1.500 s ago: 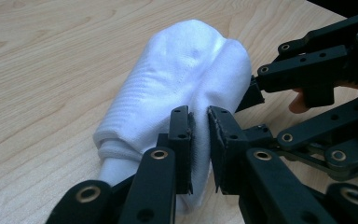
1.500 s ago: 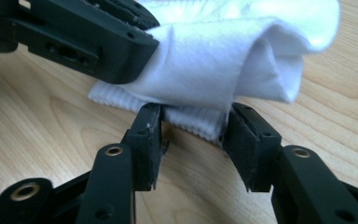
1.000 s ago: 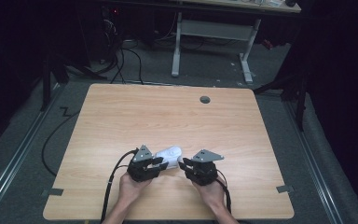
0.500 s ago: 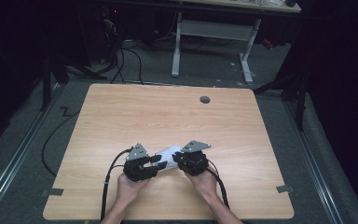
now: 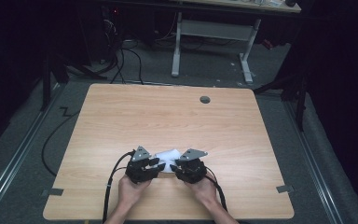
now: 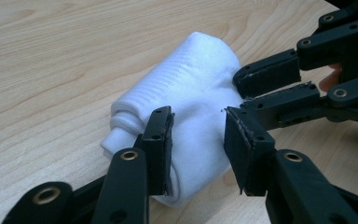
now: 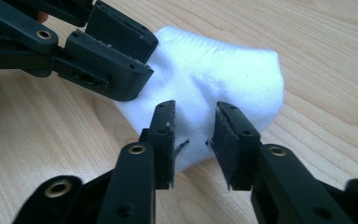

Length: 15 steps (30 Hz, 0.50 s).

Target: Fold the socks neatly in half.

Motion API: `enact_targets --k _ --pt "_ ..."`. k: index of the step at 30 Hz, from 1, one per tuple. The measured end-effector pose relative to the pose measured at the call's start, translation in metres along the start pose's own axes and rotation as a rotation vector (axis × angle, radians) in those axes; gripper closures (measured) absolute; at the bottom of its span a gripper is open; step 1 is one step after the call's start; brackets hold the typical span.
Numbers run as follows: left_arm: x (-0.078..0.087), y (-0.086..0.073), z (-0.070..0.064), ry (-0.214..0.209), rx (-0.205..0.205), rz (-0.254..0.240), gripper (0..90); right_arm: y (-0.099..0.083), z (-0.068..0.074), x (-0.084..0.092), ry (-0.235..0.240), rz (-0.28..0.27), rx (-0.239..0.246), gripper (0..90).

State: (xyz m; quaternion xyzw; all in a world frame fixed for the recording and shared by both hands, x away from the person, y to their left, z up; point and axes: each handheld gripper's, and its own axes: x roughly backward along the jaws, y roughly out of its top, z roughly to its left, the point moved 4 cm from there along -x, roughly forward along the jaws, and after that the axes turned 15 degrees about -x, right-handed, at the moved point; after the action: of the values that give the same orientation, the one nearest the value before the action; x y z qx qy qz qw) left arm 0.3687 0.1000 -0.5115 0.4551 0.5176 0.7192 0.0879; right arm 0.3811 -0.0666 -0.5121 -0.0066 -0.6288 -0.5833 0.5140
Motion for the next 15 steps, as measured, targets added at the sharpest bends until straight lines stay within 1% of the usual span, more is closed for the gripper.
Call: enact_targets --k 1,4,5,6,7,8,9,10,11,12,13,14,15 --pt "0.001 0.001 0.0 0.005 -0.007 -0.005 61.2 0.001 0.001 0.002 0.001 -0.004 -0.003 65.6" --pt "0.005 0.006 -0.002 0.019 -0.026 -0.026 59.6 0.009 0.003 0.009 0.012 -0.051 -0.004 63.9" --pt "0.005 0.006 -0.002 0.019 -0.026 -0.026 59.2 0.009 0.003 0.009 0.012 -0.051 -0.004 63.9" --pt "0.005 0.007 -0.002 0.025 -0.029 -0.023 58.8 0.016 0.005 0.012 0.014 -0.086 -0.002 62.4" --pt "0.005 0.007 -0.002 0.025 -0.029 -0.023 58.7 0.016 0.005 0.012 0.014 -0.086 -0.002 62.4" --pt "0.004 0.004 -0.002 0.029 -0.031 -0.003 58.5 0.022 0.007 0.011 0.011 -0.095 0.006 61.1" --pt "0.004 0.004 -0.002 0.029 -0.031 -0.003 58.4 0.024 0.007 0.008 0.01 -0.093 0.006 60.9" --pt "0.003 0.002 -0.002 0.028 -0.027 0.002 58.4 0.024 0.007 0.008 0.01 -0.093 0.006 60.9" --pt "0.001 -0.001 -0.002 0.029 -0.022 0.01 58.4 0.025 0.006 0.004 0.007 -0.088 0.003 60.5" --pt "0.0 -0.004 -0.002 0.033 -0.02 0.016 58.1 0.022 0.002 -0.006 0.004 -0.037 -0.012 59.0" --pt "0.0 -0.008 -0.002 0.034 -0.016 0.013 58.1 0.019 0.001 -0.012 0.006 -0.012 -0.014 58.4" --pt "0.0 -0.01 -0.002 0.036 -0.013 0.013 58.1 0.015 -0.001 -0.016 0.013 -0.006 -0.017 58.3" --pt "0.0 -0.01 -0.002 0.036 -0.013 0.013 57.7 0.015 -0.001 -0.016 0.013 -0.006 -0.017 58.3"
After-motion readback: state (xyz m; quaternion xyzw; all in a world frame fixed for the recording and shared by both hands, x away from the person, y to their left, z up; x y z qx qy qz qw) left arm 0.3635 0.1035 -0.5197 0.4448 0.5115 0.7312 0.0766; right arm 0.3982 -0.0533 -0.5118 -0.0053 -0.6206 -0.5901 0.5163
